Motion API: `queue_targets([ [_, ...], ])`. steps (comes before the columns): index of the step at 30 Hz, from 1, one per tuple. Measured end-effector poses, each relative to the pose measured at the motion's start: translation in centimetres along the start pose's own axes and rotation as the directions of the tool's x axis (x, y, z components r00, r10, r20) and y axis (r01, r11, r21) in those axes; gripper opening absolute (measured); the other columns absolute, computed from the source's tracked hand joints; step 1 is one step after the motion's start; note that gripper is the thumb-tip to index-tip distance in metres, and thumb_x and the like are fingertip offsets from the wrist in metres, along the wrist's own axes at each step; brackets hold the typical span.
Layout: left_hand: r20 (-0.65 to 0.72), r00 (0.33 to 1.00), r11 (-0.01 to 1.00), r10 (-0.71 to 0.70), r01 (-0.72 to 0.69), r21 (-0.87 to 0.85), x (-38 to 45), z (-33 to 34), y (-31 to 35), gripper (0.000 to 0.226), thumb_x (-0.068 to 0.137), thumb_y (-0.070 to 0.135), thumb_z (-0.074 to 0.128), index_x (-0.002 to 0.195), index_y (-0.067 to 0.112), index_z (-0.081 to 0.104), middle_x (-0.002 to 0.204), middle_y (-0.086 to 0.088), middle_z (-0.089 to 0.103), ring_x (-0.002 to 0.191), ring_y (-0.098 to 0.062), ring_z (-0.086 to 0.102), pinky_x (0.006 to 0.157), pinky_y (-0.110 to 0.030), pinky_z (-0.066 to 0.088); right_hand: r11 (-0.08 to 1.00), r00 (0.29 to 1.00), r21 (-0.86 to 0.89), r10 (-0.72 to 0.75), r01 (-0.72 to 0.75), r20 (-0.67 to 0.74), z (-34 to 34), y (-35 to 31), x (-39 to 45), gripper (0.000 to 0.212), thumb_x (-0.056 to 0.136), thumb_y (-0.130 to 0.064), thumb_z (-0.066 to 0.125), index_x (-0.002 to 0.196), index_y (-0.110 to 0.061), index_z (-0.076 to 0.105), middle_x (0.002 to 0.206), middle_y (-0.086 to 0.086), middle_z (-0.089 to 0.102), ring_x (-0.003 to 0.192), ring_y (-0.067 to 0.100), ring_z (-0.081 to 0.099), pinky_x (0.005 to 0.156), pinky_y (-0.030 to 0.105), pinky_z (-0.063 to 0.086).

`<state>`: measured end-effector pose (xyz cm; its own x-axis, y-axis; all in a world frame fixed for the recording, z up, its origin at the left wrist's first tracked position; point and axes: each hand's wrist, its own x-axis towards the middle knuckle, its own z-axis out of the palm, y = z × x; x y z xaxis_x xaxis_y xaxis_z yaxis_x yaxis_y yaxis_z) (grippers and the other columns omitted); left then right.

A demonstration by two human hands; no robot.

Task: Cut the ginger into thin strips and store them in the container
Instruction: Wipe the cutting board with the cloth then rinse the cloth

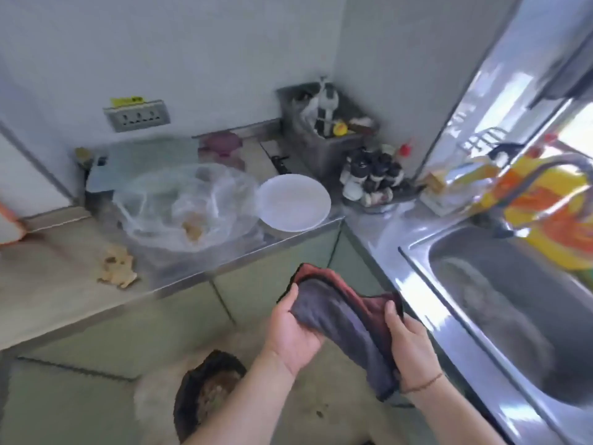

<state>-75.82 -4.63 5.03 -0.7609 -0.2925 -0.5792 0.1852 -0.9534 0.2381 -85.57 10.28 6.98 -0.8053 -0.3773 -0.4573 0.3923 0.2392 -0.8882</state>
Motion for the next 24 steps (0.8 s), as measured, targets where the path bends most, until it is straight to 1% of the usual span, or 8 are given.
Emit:
queue_targets([
  [5, 0.042, 0.977, 0.977, -0.207, 0.204, 0.068, 6.4, 5.2, -9.6, 0.074, 0.089, 0.057, 0.054, 0.131, -0.003, 0.063, 0.136, -0.027, 0.060, 0.121, -0.039, 0.062, 0.106, -0.050, 0.049, 0.876, 0.991, 0.478, 0.113, -0.066, -0.070, -9.7, -0.9, 1.3, 0.024, 0.100, -0.021, 0.046, 0.108, -0.007, 0.064, 0.093, 0.010, 0.075, 0.076, 0.020, 0.073, 0.064, 0.031, 0.061],
  [9, -0.023, 0.923, 0.901, -0.384, 0.380, 0.209, 10.6, 8.5, -19.0, 0.050, 0.094, 0.031, 0.051, 0.127, -0.004, 0.065, 0.126, -0.025, 0.066, 0.109, -0.035, 0.068, 0.103, -0.043, 0.050, 0.853, 0.986, 0.520, 0.113, -0.033, -0.123, -16.9, -0.5, 3.7, 0.021, 0.098, 0.001, 0.043, 0.104, -0.003, 0.063, 0.081, 0.011, 0.075, 0.068, 0.022, 0.071, 0.065, 0.031, 0.059],
  [13, -0.247, 0.892, 0.805, -0.379, 0.449, 0.386, 15.2, 11.3, -22.3, 0.022, 0.096, 0.010, 0.052, 0.103, -0.003, 0.068, 0.087, -0.016, 0.072, 0.065, -0.026, 0.071, 0.062, -0.033, 0.059, 0.984, 0.971, 0.064, -0.150, 0.164, -0.186, -24.5, 0.1, 5.5, 0.032, 0.092, 0.013, 0.049, 0.094, -0.008, 0.073, 0.086, 0.008, 0.072, 0.083, 0.021, 0.063, 0.078, 0.041, 0.052],
  [15, -0.312, 0.868, 0.812, -0.386, 0.480, 0.330, 17.5, 12.6, -22.3, 0.008, 0.091, 0.008, 0.063, 0.098, 0.008, 0.064, 0.075, -0.007, 0.066, 0.059, -0.015, 0.065, 0.056, -0.026, 0.053, 0.880, 0.915, -0.267, -0.403, 0.393, 0.019, -27.1, 0.0, 5.9, 0.046, 0.088, 0.013, 0.050, 0.106, -0.021, 0.075, 0.117, 0.000, 0.068, 0.107, 0.011, 0.061, 0.094, 0.031, 0.048],
  [17, -0.329, 0.842, 0.827, -0.429, 0.512, 0.234, 19.1, 14.2, -22.8, 0.022, 0.090, 0.019, 0.067, 0.106, 0.004, 0.065, 0.082, -0.003, 0.068, 0.072, -0.008, 0.069, 0.067, -0.020, 0.054, 0.702, 0.825, -0.434, -0.466, 0.564, 0.319, -28.6, 0.3, 6.5, 0.052, 0.084, 0.008, 0.048, 0.118, -0.024, 0.070, 0.144, -0.005, 0.050, 0.133, 0.010, 0.046, 0.107, 0.024, 0.039],
  [20, -0.247, 0.821, 0.770, -0.515, 0.570, 0.286, 20.2, 16.5, -23.6, 0.071, 0.091, 0.057, 0.057, 0.112, -0.010, 0.066, 0.104, -0.022, 0.068, 0.097, -0.033, 0.066, 0.093, -0.045, 0.048, 0.228, 0.710, -0.683, -0.376, 0.694, 0.595, -29.7, 0.1, 7.9, 0.054, 0.066, -0.014, 0.034, 0.100, -0.037, 0.070, 0.145, -0.008, 0.049, 0.106, 0.011, 0.065, 0.075, 0.018, 0.053],
  [22, -0.211, 0.830, 0.759, -0.515, 0.557, 0.338, 21.3, 17.1, -24.5, 0.057, 0.087, 0.051, 0.065, 0.094, -0.006, 0.072, 0.092, -0.019, 0.068, 0.083, -0.032, 0.066, 0.081, -0.041, 0.053, 0.199, 0.752, -0.731, -0.292, 0.653, 0.591, -30.0, -0.9, 8.5, 0.051, 0.062, -0.021, 0.039, 0.101, -0.043, 0.066, 0.143, -0.018, 0.049, 0.089, 0.009, 0.067, 0.064, 0.017, 0.052],
  [24, -0.223, 0.842, 0.756, -0.491, 0.539, 0.371, 22.7, 17.7, -25.5, 0.029, 0.075, 0.023, 0.073, 0.089, -0.002, 0.071, 0.084, -0.012, 0.067, 0.067, -0.020, 0.068, 0.066, -0.030, 0.057, 0.357, 0.824, -0.748, -0.339, 0.559, 0.454, -30.2, -2.8, 9.8, 0.044, 0.067, -0.023, 0.051, 0.103, -0.045, 0.065, 0.135, -0.027, 0.053, 0.092, 0.002, 0.066, 0.072, 0.018, 0.054],
])
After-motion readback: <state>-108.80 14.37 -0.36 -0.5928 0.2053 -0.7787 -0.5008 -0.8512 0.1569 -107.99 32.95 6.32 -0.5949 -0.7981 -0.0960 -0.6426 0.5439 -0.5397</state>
